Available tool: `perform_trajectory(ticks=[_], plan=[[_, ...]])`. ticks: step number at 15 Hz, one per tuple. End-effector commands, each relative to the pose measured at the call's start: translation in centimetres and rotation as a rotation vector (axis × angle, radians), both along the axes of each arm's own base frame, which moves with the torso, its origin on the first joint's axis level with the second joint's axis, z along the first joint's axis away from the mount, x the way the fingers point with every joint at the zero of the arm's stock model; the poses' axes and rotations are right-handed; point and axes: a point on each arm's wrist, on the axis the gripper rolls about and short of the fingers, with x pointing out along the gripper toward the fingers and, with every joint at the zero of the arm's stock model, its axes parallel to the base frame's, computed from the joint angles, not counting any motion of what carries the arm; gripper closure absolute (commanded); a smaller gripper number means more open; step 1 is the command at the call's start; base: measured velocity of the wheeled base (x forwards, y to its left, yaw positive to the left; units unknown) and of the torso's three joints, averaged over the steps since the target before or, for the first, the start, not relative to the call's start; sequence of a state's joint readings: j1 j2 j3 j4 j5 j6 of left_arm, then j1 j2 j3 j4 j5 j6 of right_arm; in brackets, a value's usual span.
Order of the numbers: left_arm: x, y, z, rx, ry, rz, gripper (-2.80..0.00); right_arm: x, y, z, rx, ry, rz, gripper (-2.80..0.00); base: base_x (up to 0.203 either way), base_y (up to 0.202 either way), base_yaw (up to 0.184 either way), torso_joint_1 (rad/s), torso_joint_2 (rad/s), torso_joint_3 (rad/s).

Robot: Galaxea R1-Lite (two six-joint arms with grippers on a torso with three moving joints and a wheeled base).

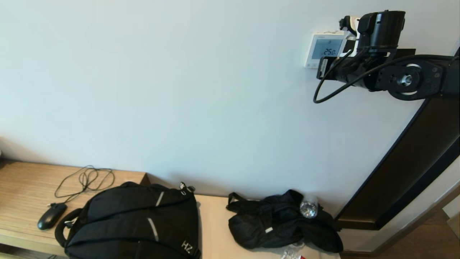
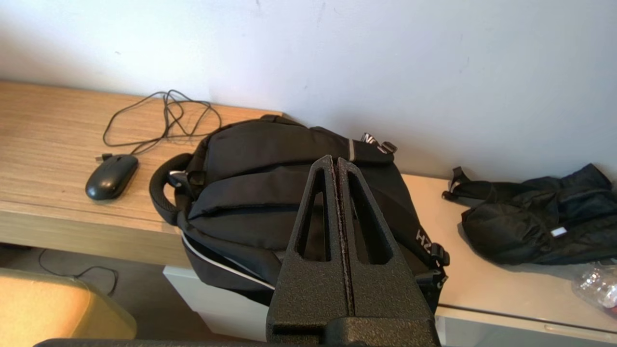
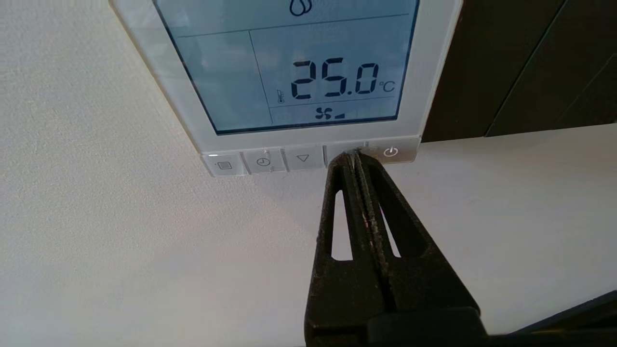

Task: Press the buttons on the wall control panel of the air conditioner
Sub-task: Press the temperature increase button

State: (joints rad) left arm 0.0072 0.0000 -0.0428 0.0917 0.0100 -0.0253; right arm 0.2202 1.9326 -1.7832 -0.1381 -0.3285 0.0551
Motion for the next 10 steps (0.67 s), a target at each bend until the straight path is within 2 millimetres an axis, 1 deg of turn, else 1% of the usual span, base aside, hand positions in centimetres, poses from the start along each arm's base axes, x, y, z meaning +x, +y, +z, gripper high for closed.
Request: perform_trajectory(ticks=[1,6,10], plan=[[0.0,0.0,-0.01,-0.001,0.002,0.0,0.0,-0.24,-0.03,0.27,0.002,-0.006,-0.001,0.0,0.0,0.0,0.0,0.0,0.0,0.0],[0.0,0.0,0.0,-0.001,0.0,0.001,0.0,0.09,0.04,-0.38,-0.001,0.011,-0.001,0.0,0.0,0.0,0.0,0.0,0.0,0.0],[0.0,0.0,0.02,-0.001,-0.001,0.001,0.0,0.22,0.01,-0.28,-0.003,0.006,-0.002,0.0,0.0,0.0,0.0,0.0,0.0,0.0]])
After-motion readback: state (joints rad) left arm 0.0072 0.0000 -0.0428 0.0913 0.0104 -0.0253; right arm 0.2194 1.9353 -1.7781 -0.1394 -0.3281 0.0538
